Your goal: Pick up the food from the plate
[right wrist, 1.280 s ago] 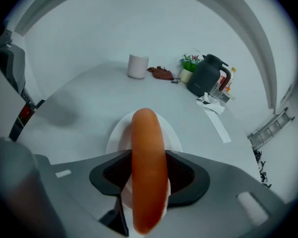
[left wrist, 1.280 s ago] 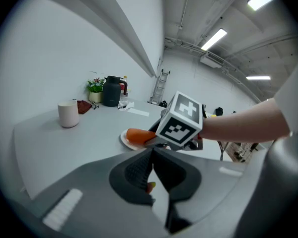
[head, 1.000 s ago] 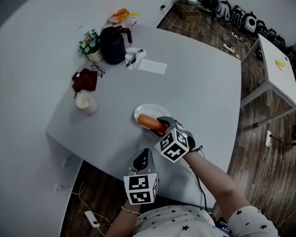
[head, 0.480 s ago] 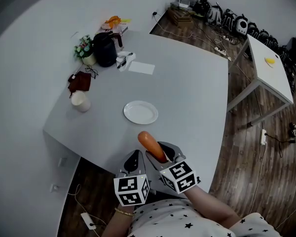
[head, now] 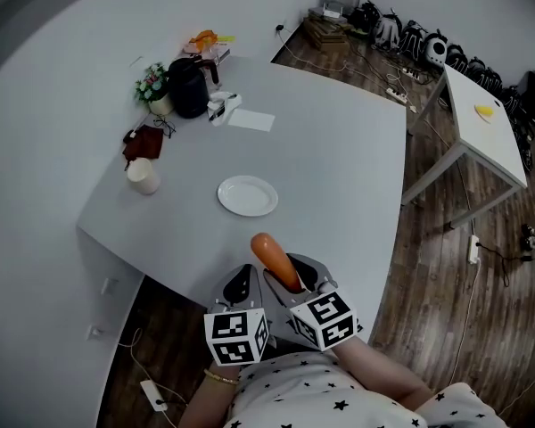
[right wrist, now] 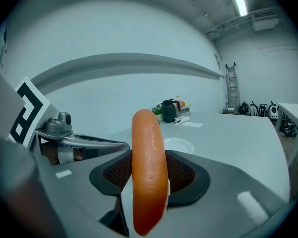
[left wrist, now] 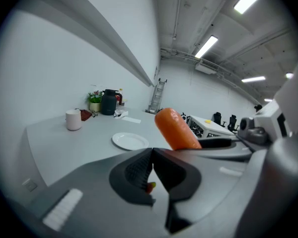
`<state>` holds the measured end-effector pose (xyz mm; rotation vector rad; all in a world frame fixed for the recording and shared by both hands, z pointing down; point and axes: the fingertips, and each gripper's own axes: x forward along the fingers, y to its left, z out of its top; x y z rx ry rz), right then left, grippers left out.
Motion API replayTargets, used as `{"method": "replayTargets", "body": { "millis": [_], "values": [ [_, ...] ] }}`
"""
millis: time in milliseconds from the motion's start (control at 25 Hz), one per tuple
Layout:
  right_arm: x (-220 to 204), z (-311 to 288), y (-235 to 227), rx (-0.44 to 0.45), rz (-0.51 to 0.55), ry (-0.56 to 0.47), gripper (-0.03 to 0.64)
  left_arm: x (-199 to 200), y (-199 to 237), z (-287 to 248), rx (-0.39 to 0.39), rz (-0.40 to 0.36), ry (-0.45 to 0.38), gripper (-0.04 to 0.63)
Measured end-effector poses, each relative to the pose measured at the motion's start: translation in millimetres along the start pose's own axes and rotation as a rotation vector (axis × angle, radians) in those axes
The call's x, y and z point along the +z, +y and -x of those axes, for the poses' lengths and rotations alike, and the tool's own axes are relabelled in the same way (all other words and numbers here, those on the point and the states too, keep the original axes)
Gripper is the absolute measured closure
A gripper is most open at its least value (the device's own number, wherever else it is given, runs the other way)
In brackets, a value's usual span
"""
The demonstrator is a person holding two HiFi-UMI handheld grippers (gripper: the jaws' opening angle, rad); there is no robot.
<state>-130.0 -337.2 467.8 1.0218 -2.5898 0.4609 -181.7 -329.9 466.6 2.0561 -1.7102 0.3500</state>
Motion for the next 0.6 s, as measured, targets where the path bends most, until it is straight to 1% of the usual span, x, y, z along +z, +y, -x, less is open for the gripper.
{"method": "replayTargets", "body": {
  "millis": [320,600],
  "values": [
    [5.4,3.4,-5.4,-0.01,-0.019,-0.031,0.413,2.6,-2.9,1.0,0.002,-0.02,-0.003,0.588],
    [10.3,2.6,-7.7,-0.016,-0.023,-0.032,0.412,6.0,-3.2,-0.5,-0.001,-0.03,-0.002,0.588]
  ]
}}
